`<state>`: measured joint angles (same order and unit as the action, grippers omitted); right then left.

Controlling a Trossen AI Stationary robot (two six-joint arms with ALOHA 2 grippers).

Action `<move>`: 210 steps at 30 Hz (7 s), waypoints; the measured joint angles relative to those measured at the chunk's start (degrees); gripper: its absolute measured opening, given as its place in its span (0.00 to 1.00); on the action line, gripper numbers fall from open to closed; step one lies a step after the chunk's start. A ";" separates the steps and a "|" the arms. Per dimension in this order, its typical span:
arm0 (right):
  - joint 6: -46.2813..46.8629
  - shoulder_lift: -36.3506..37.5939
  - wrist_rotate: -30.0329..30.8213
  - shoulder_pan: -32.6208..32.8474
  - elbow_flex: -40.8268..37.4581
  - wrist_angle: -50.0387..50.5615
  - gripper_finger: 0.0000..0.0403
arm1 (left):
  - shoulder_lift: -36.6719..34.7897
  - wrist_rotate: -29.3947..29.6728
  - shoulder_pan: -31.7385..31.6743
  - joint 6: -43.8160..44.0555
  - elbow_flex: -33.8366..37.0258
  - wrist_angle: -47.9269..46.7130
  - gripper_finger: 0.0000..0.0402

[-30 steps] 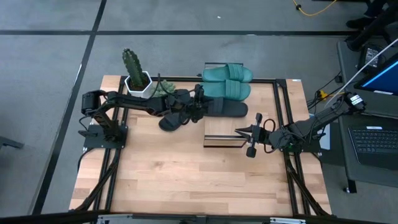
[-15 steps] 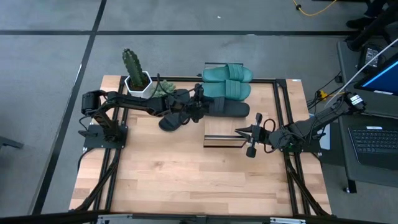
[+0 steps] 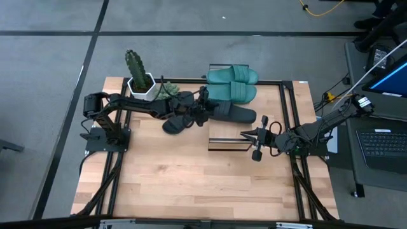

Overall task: Pick and place slides into the shelf
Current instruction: Put the bottom black slide on the shelf

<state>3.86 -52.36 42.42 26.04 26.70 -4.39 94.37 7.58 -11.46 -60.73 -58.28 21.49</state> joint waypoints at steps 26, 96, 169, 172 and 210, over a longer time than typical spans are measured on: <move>0.40 -0.02 0.01 -0.01 0.00 0.87 0.07 | 4.48 7.28 1.39 -3.68 0.00 6.80 0.01; 3.65 0.00 -1.76 0.02 0.00 3.46 0.07 | 6.29 11.51 2.98 -8.23 0.02 10.23 0.24; 4.79 0.00 -1.72 0.02 0.00 4.26 0.07 | 5.99 26.54 6.75 -16.04 0.00 7.63 0.00; 4.77 0.00 -1.71 0.02 0.00 4.32 0.07 | 5.97 26.77 7.20 -15.95 0.00 7.65 0.00; 4.92 0.02 -1.69 0.00 0.02 4.92 0.07 | 5.88 30.55 8.18 -18.01 0.04 7.65 0.00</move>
<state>8.78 -52.34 40.73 26.04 26.72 0.52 100.25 38.13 -3.27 -78.74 -58.24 29.15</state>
